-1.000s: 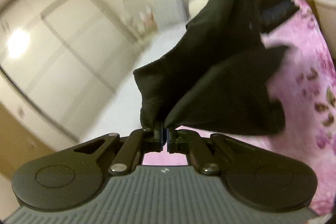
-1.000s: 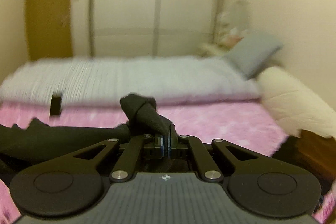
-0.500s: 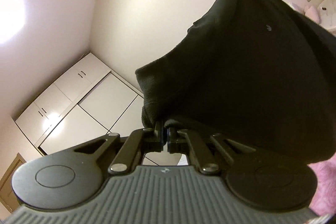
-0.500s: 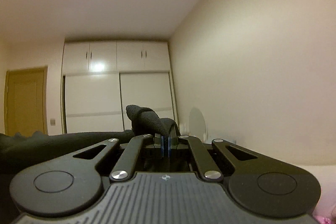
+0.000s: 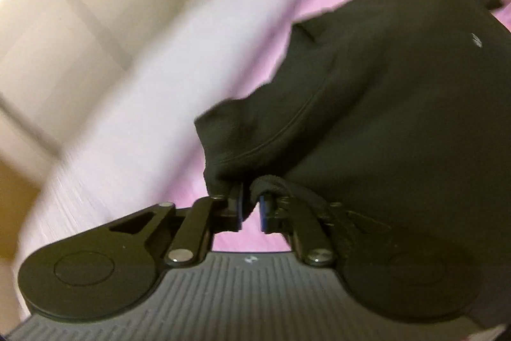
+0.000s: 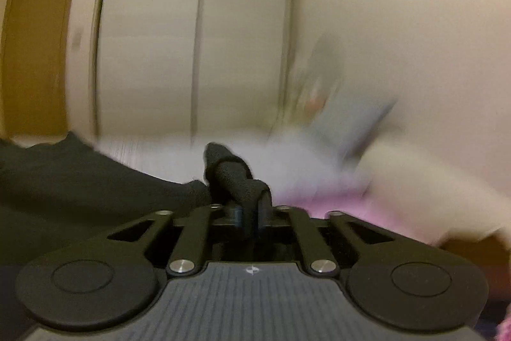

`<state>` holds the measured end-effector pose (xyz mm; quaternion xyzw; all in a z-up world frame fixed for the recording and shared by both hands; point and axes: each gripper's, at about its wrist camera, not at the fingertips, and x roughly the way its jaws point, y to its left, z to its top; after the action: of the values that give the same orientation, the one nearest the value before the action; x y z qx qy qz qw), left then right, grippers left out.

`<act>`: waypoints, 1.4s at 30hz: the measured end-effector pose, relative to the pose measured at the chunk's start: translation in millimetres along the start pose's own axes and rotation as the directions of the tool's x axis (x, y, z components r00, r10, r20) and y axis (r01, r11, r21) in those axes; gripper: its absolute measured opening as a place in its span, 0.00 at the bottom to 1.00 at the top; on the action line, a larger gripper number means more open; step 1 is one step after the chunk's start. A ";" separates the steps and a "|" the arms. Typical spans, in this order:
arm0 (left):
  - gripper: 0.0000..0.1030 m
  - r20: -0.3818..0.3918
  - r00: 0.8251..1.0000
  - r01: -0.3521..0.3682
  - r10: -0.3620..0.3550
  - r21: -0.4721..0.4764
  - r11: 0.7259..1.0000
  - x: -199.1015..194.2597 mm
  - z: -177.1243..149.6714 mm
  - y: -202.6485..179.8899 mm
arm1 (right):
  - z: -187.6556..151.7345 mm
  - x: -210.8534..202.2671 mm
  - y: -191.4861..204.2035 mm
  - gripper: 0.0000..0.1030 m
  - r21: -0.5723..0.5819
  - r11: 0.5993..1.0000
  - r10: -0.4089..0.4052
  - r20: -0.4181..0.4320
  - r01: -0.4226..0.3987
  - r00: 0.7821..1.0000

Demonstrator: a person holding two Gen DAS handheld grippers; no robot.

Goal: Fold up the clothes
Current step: 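Lift the black shirt off the bed with both grippers and shake it out, then lower the shirt onto the bed and open both grippers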

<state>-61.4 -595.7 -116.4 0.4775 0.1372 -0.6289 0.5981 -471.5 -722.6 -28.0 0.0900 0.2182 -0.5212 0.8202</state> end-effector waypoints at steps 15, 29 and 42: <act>0.67 -0.288 0.945 0.002 -0.151 -0.458 0.889 -22.1 -198.7 -35.8 | -152.0 87.0 96.9 0.55 0.021 0.951 0.272 -0.530 -0.309 0.803; 0.38 -0.158 0.944 0.328 -0.289 0.389 0.861 72.7 -252.5 -32.1 | -198.5 -15.7 302.5 0.64 -0.034 0.895 0.348 -0.569 -0.444 0.745; 0.01 -0.010 0.832 0.408 -0.555 -0.668 0.623 -79.4 -361.5 155.4 | -200.7 -40.0 407.4 0.64 -0.100 0.877 0.329 -0.588 -0.470 0.739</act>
<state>220.1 -315.9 -176.9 0.2545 0.5302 -0.6249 0.5134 -174.8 -435.3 -220.8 0.1812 0.4834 -0.2520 0.8185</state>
